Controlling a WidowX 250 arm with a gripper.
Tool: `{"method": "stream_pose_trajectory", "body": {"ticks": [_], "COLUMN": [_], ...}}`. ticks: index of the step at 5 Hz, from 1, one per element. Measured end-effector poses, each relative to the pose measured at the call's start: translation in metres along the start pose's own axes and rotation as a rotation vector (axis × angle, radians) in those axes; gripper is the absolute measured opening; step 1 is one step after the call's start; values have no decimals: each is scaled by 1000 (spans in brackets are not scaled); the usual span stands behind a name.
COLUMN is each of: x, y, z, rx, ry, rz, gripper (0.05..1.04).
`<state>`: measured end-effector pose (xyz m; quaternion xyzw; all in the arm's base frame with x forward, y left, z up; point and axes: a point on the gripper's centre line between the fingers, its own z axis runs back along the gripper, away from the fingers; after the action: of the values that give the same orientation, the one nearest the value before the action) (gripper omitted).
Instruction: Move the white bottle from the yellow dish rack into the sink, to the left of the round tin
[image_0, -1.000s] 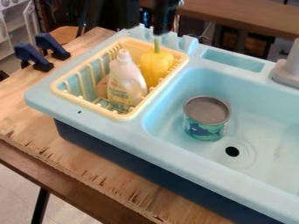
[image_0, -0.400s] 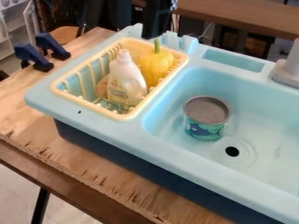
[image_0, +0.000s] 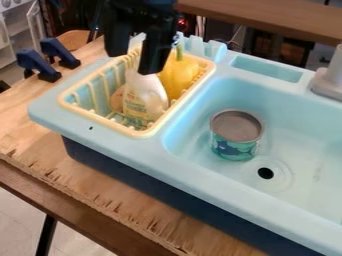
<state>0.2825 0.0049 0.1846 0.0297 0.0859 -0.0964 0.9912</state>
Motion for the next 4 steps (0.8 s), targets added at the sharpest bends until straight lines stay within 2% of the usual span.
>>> {"method": "stream_pose_trajectory", "body": {"ticks": [1,2,3,4], "x": [-1,10,15,18], "y": [8,9,6,-1], "z": [-8,-18,-20,-15], "rx": [-35,-111,-147,-150], "ry": [-9,-148,-280,-380], "rz": [2,-82,-146,-179], "gripper": [1000,1000,1000,953]}}
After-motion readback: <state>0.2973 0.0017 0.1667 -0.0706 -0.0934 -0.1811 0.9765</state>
